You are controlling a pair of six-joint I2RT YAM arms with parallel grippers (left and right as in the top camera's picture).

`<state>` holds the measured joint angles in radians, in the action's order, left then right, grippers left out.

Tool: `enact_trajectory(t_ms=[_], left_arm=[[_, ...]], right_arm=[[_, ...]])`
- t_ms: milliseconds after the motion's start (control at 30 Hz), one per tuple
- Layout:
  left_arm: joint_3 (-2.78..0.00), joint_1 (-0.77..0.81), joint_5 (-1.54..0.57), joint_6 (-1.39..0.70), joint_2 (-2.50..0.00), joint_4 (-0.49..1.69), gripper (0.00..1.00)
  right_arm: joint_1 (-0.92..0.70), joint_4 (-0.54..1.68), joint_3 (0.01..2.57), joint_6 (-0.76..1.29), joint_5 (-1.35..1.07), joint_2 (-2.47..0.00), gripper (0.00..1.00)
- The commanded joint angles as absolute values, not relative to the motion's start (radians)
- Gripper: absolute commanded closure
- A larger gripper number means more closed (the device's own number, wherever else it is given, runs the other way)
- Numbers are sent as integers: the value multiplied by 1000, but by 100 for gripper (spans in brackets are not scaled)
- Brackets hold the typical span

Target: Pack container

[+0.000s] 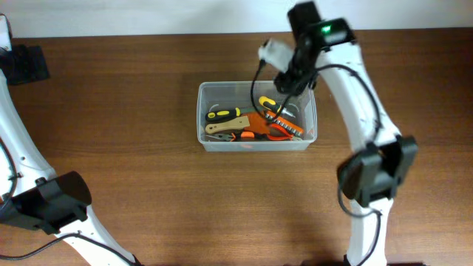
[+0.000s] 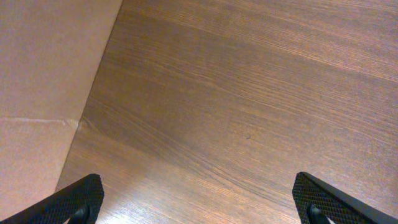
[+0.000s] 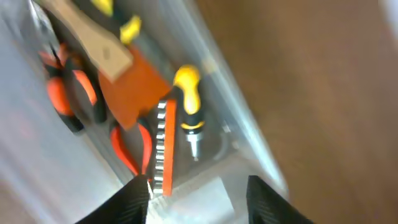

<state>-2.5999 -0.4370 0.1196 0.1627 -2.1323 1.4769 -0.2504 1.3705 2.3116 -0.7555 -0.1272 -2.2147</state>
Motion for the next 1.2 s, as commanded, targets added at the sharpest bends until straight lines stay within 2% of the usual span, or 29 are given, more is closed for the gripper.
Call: enact_trajectory(t_ms=[0, 200, 233, 267, 633, 800, 1000, 1167], left_arm=[[-2600, -437, 112, 150, -2128, 1475, 1], [-2600, -437, 112, 150, -2128, 1475, 1], [-2600, -437, 112, 150, -2128, 1475, 1], [-2600, -437, 112, 150, -2128, 1475, 1], [-2600, -437, 112, 150, -2128, 1475, 1], [-2600, -437, 112, 150, -2128, 1475, 1], [-2600, -437, 112, 150, -2128, 1475, 1], [-2600, -437, 112, 150, -2128, 1475, 1]], right_arm=[[-247, 1384, 2429, -595, -126, -2006, 49], [-247, 1376, 2449, -559, -128, -1795, 49], [-247, 1374, 2449, -559, -133, -1762, 37], [-247, 1373, 2449, -560, -143, -1733, 1], [-249, 1383, 2449, -559, -334, -1515, 1], [-248, 1469, 2449, -561, -323, -1495, 1], [-247, 1451, 2449, -560, -210, -1483, 1], [-219, 1405, 2449, -559, -213, -1439, 1]])
